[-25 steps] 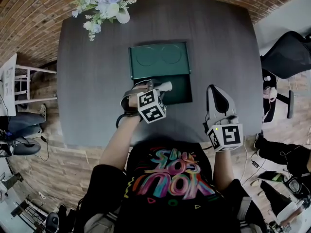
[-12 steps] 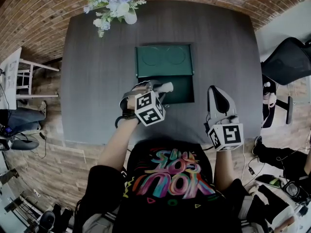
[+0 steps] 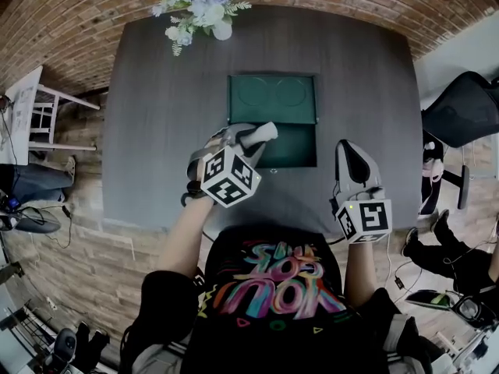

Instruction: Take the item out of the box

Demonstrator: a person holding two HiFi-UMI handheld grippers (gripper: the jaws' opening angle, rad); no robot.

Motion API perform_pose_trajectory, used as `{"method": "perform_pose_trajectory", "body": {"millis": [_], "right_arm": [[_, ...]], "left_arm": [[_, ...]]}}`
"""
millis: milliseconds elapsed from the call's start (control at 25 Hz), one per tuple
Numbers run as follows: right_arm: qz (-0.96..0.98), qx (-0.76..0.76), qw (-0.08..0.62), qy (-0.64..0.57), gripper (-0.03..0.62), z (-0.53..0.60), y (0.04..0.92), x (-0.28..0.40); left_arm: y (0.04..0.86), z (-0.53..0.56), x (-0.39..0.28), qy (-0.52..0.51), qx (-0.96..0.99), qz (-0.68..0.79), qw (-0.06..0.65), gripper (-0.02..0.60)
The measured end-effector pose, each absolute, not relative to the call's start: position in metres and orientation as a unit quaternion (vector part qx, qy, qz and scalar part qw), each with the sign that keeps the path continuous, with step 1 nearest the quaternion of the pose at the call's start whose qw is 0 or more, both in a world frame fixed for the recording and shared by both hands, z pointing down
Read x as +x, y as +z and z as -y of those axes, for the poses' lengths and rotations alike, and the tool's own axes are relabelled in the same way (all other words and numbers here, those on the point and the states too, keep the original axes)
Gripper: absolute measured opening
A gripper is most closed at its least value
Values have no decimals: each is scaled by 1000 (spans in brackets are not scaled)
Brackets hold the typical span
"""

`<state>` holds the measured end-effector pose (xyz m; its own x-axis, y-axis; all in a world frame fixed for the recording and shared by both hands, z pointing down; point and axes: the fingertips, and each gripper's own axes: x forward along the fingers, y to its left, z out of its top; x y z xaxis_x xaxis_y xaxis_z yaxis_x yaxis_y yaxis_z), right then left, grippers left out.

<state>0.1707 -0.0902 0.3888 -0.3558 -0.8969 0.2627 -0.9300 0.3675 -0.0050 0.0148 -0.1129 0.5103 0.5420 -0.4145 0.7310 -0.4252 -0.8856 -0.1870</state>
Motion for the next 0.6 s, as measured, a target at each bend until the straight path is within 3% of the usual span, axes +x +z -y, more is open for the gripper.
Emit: {"method": "perform_pose_trajectory", "body": {"millis": [600], "right_arm": [[828,549,96,69,2,101,378,157]], "left_arm": [[434,130,-24,267,885,379,40,137]]}}
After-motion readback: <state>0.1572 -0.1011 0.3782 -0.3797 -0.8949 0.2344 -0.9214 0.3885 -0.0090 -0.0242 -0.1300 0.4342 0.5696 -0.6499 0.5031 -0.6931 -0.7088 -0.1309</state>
